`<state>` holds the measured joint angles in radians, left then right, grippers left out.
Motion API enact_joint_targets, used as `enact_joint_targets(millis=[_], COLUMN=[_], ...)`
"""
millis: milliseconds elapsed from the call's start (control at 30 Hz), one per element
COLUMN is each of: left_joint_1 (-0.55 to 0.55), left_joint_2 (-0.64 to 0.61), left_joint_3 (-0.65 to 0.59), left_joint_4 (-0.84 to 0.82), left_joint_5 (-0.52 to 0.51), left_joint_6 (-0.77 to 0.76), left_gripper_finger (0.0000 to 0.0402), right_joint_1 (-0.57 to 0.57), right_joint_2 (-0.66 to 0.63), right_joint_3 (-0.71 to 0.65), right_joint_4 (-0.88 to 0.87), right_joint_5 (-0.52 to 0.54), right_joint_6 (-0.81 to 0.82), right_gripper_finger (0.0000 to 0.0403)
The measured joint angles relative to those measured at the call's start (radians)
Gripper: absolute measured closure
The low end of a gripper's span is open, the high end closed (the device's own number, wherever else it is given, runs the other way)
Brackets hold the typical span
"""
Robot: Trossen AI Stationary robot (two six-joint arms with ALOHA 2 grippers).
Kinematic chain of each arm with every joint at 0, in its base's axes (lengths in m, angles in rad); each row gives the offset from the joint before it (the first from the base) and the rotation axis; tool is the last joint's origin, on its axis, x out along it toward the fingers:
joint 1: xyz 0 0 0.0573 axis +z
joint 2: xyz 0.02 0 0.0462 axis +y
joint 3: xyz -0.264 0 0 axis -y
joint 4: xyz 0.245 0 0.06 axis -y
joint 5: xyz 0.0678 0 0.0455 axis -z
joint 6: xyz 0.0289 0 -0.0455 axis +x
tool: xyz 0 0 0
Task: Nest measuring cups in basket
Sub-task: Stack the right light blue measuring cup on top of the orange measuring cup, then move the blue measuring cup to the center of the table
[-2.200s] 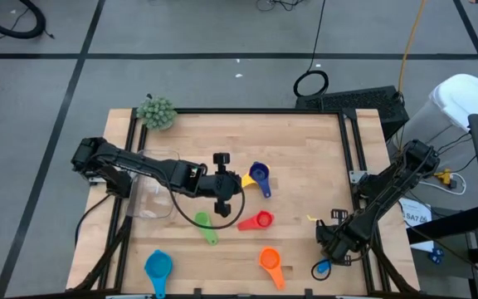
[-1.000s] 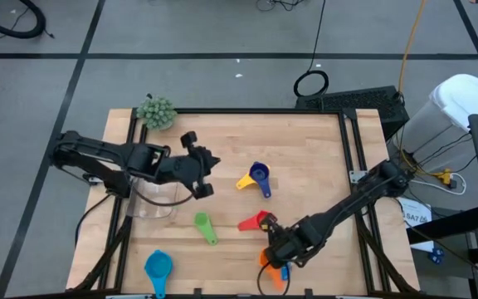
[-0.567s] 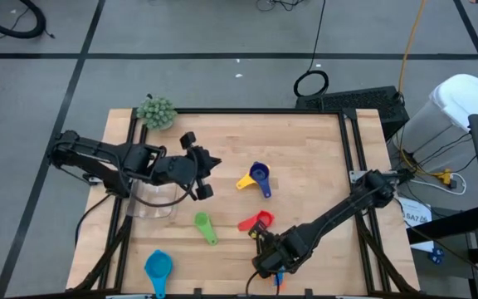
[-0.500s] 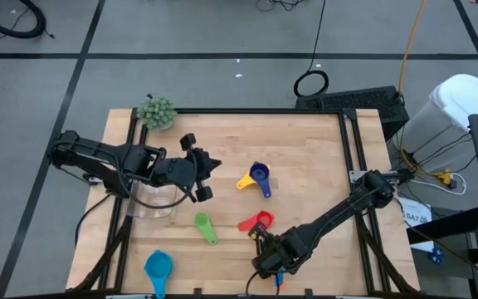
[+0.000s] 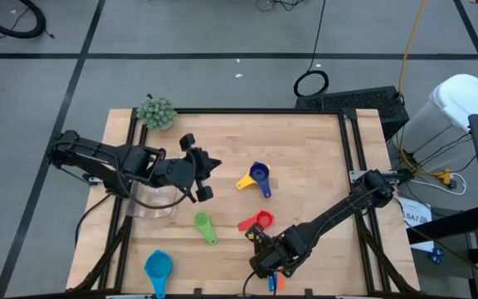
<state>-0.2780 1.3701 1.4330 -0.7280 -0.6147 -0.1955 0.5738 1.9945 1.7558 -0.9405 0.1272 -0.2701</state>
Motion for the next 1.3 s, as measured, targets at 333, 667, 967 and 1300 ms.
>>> enact_joint_targets(millis=[333, 667, 967, 1300], left_joint_1=[-0.025, -0.027, -0.027, -0.027], left_joint_2=[0.000, 0.000, 0.000, 0.000], left_joint_3=[0.000, 0.000, 0.000, 0.000], left_joint_4=[0.007, 0.007, 0.006, -0.003], left_joint_5=[-0.009, -0.015, -0.015, -0.015], left_joint_6=[-0.008, -0.024, -0.025, -0.031], left_gripper_finger=[0.0380, 0.0380, 0.0380, 0.0380], right_joint_1=[-0.001, -0.004, -0.005, -0.021], right_joint_2=[0.000, 0.000, 0.000, -0.011], right_joint_3=[-0.087, -0.087, -0.087, -0.087], right_joint_4=[0.082, 0.088, 0.098, -0.099], right_joint_5=[-0.051, -0.052, -0.051, 0.028], right_joint_6=[0.032, 0.000, 0.013, 0.126], right_gripper_finger=[0.0403, 0.0350, 0.0255, 0.0218])
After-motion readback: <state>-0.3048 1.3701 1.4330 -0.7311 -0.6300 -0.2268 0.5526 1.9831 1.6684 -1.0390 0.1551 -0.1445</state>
